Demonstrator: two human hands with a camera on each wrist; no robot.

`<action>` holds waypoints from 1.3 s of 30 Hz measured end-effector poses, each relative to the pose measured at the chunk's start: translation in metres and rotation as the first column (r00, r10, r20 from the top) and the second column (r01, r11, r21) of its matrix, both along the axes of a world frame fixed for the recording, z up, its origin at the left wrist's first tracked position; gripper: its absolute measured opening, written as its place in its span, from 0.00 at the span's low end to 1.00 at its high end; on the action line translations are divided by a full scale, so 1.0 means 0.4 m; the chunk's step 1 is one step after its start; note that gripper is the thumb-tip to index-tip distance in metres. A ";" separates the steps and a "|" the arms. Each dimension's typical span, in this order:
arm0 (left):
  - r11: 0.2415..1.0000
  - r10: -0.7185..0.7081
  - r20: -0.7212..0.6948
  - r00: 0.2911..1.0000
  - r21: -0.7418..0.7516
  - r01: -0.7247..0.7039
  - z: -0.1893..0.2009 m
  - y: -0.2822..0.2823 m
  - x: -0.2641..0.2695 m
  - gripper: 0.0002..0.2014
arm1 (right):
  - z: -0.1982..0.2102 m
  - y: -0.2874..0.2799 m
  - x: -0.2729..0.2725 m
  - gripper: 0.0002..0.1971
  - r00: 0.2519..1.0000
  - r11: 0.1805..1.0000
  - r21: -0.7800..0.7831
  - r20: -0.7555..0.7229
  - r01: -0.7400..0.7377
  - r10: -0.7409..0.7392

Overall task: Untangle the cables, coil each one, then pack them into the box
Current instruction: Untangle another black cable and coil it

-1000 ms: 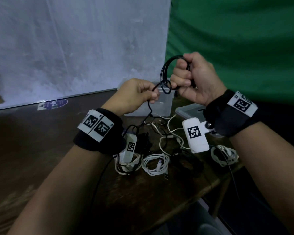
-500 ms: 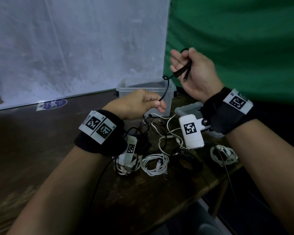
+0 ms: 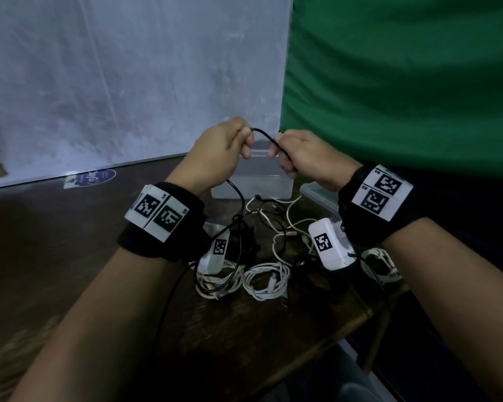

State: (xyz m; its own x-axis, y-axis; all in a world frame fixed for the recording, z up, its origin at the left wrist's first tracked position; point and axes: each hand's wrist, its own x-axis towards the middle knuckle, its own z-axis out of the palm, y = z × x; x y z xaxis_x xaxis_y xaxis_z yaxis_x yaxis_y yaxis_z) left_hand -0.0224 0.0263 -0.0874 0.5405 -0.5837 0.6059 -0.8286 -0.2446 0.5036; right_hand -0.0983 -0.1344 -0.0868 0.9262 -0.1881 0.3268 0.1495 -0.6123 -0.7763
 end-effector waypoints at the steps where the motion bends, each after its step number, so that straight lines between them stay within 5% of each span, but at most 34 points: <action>1: 0.999 0.037 0.016 0.999 -0.024 -0.037 -0.003 -0.001 0.006 0.13 | 0.000 0.002 -0.001 0.17 0.999 0.999 0.036 -0.026 -0.040 0.041; 6: 0.989 0.138 0.045 0.989 -0.058 -0.135 -0.008 -0.012 0.002 0.11 | 0.003 0.016 -0.017 0.22 0.982 0.982 -0.135 -0.152 -0.129 0.108; 10: 0.990 0.126 0.057 0.990 0.050 -0.129 -0.008 -0.003 0.008 0.09 | 0.016 0.005 -0.030 0.24 0.983 0.967 0.200 -0.061 -0.159 0.174; 15: 0.967 0.047 0.004 0.999 0.251 -0.047 -0.022 -0.014 0.001 0.07 | 0.053 -0.006 -0.047 0.23 0.982 0.721 0.668 0.126 -0.186 0.137; 20: 0.912 -0.103 -0.189 0.976 0.374 0.169 -0.036 -0.026 -0.024 0.09 | 0.084 -0.017 -0.040 0.23 0.920 0.378 0.843 0.386 -0.383 0.071; 24: 0.884 -0.169 -0.249 0.954 0.391 0.258 -0.032 -0.030 -0.040 0.06 | 0.081 -0.026 -0.021 0.18 0.906 0.495 0.808 0.413 -0.319 -0.091; 26: 0.870 -0.169 -0.228 0.959 0.423 0.253 -0.026 -0.024 -0.038 0.03 | 0.063 -0.031 -0.010 0.16 0.897 0.687 0.704 0.404 -0.179 -0.181; 28: 0.870 -0.164 -0.208 0.964 0.430 0.241 -0.023 -0.019 -0.033 0.02 | 0.041 -0.036 -0.001 0.15 0.901 0.912 0.398 0.355 0.098 -0.251; 29: 0.883 -0.162 -0.208 0.965 0.405 0.236 -0.023 -0.017 -0.030 0.03 | 0.034 -0.038 -0.002 0.14 0.917 0.960 0.210 0.315 0.184 -0.244; 31: 0.928 -0.154 -0.200 0.967 0.306 0.212 -0.020 -0.014 -0.024 0.05 | 0.022 -0.044 -0.005 0.12 0.959 0.974 -0.059 0.196 0.218 -0.203; 33: 0.967 -0.127 -0.120 0.985 0.207 0.150 -0.015 -0.010 -0.018 0.07 | 0.014 -0.042 -0.013 0.13 0.978 0.967 -0.161 0.095 0.199 -0.185; 37: 0.999 -0.027 0.004 1.000 0.021 0.027 -0.009 -0.011 -0.007 0.06 | -0.004 -0.015 -0.028 0.18 0.999 0.997 0.058 0.004 -0.050 0.049; 39: 0.999 0.031 0.018 0.999 -0.032 -0.030 -0.013 -0.012 -0.003 0.05 | -0.010 -0.010 -0.028 0.18 0.995 0.996 -0.026 -0.047 -0.085 0.084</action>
State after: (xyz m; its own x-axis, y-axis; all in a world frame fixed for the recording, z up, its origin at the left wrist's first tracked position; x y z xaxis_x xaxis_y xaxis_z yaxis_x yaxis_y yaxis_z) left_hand -0.0234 0.0214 -0.0927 0.5464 -0.5472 0.6341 -0.8302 -0.2537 0.4965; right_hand -0.1096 -0.1385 -0.0907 0.9524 -0.1001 0.2878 0.1663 -0.6206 -0.7663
